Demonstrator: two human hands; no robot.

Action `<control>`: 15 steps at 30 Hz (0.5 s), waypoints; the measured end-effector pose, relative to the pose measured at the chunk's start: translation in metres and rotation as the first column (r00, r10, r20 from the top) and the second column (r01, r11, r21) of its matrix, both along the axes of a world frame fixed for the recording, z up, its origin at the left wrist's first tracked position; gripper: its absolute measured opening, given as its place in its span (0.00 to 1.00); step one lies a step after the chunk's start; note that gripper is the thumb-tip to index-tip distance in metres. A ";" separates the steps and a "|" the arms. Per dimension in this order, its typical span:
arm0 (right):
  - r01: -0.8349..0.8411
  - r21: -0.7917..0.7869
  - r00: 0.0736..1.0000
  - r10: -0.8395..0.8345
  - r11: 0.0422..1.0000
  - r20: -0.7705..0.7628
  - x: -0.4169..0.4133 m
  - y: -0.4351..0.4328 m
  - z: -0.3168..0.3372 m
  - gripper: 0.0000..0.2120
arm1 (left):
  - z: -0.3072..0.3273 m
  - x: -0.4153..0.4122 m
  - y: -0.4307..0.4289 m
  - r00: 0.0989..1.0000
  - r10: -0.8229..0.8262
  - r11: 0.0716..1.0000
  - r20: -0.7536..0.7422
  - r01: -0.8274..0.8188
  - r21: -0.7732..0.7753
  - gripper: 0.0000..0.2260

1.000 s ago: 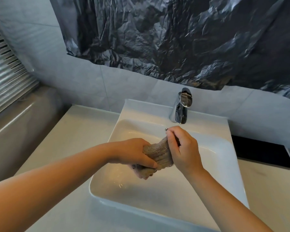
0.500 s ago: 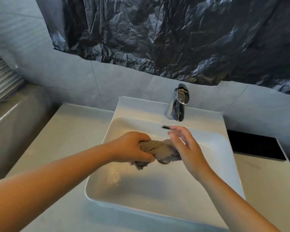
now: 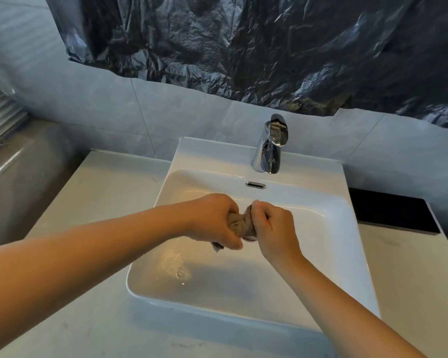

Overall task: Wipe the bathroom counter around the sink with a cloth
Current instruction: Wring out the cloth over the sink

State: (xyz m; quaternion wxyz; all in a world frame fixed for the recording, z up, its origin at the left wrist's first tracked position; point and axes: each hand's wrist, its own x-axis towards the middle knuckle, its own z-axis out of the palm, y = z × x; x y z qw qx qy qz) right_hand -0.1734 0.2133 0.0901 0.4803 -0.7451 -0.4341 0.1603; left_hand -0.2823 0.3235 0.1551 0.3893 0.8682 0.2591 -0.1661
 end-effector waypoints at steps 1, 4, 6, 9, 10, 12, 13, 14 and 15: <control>-0.004 -0.114 0.999 0.000 0.994 -0.041 0.000 0.002 -0.001 0.22 | -0.003 0.001 -0.001 0.999 -0.026 0.993 0.020 0.024 0.118 0.11; -0.064 -0.317 0.964 -0.023 0.946 -0.264 0.003 0.009 -0.001 0.23 | -0.015 0.003 -0.004 0.982 -0.188 0.894 0.018 0.163 0.418 0.07; -0.151 -0.454 0.890 -0.079 0.878 -0.449 0.005 0.009 0.002 0.20 | -0.024 0.002 -0.002 0.946 -0.326 0.800 -0.005 0.278 0.531 0.08; -0.331 -0.599 0.749 -0.183 0.729 -0.637 0.008 0.008 0.010 0.18 | -0.032 0.002 0.004 0.886 -0.463 0.702 -0.028 0.386 0.598 0.11; -0.364 -0.602 0.714 -0.203 0.710 -0.670 0.012 0.008 0.012 0.17 | -0.033 0.003 0.006 0.874 -0.485 0.687 -0.027 0.400 0.607 0.11; -0.402 -0.594 0.669 -0.219 0.697 -0.710 0.020 0.010 0.014 0.17 | -0.033 0.007 0.010 0.864 -0.502 0.670 -0.027 0.408 0.620 0.12; -0.411 -0.590 0.663 -0.216 0.695 -0.717 0.023 0.011 0.016 0.17 | -0.032 0.009 0.011 0.865 -0.502 0.667 -0.020 0.402 0.627 0.13; -0.404 -0.585 0.669 -0.208 0.703 -0.713 0.025 0.011 0.017 0.17 | -0.032 0.010 0.012 0.872 -0.489 0.674 -0.004 0.380 0.633 0.13; -0.380 -0.572 0.685 -0.195 0.726 -0.702 0.027 0.011 0.018 0.18 | -0.033 0.011 0.011 0.887 -0.461 0.692 0.025 0.342 0.635 0.14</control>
